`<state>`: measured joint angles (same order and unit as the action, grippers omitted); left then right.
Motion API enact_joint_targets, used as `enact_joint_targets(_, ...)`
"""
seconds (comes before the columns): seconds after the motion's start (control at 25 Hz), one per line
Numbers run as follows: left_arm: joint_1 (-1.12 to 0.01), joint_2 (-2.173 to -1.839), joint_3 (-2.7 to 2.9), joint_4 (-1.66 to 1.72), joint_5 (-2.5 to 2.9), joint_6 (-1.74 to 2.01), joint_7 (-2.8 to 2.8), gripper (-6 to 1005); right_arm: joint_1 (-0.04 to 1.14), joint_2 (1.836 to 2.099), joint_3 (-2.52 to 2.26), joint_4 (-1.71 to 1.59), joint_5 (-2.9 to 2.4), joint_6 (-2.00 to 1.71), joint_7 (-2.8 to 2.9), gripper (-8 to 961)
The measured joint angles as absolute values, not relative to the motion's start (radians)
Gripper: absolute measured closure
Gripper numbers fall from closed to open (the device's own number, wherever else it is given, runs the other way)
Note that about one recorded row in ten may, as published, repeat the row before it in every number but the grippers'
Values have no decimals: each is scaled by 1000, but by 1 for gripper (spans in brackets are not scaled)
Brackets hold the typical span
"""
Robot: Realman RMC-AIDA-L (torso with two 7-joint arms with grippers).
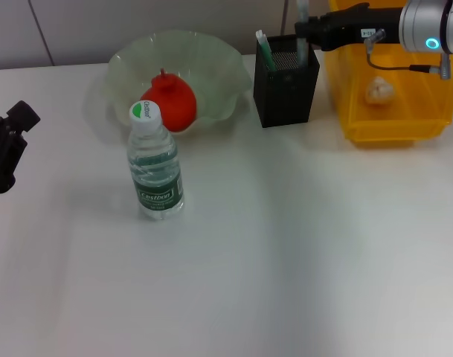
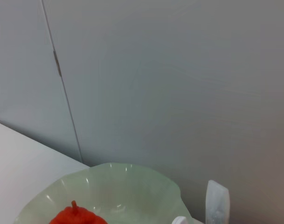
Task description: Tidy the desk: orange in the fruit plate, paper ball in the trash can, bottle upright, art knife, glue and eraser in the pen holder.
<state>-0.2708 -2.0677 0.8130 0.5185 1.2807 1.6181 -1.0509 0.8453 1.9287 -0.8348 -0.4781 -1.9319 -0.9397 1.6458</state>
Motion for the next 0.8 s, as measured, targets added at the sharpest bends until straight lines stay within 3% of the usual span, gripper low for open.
enact_joint_targets(0.6,-258,-2067,811,516,1281,1626,-1050,971,848,1936,-844,-504,-1996,-933,1739,771)
enact_joint_targets(0.8,-254,-2065,811,508,1281,1633,-1049,971,845,1944,-844,-520,-1997,-942,1745,595)
